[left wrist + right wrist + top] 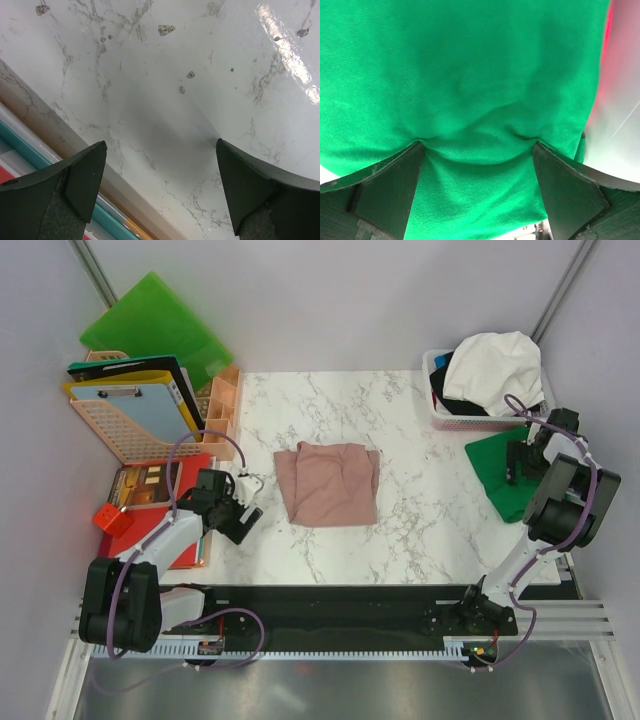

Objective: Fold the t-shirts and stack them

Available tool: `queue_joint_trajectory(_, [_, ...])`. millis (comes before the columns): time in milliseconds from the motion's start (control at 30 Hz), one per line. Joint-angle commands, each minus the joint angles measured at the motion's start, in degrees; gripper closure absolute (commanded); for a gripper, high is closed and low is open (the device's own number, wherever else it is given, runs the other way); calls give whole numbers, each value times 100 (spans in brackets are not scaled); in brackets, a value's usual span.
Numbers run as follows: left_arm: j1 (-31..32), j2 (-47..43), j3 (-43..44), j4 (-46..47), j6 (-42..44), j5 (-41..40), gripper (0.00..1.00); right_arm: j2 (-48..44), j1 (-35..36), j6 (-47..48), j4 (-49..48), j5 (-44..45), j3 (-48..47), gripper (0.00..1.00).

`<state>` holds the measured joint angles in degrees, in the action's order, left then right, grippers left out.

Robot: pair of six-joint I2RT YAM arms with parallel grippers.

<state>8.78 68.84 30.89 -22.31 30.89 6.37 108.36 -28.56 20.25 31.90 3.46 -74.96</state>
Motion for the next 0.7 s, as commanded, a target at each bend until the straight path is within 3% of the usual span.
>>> queue_joint_trajectory(0, [28, 121, 48, -107, -22, 22, 3, -50, 104, 576, 975, -539, 156, 2])
queue_joint_trajectory(233, [28, 253, 118, -99, -57, 13, 3, -605, 526, 911, 1626, -698, 332, 2])
queue_joint_trajectory(433, [28, 183, 92, -142, -49, -48, 3, -570, 957, 788, 1600, -786, 544, 2])
queue_joint_trajectory(667, [37, 139, 57, -169, -48, -101, 3, -473, 966, 708, 1468, -751, 403, 2])
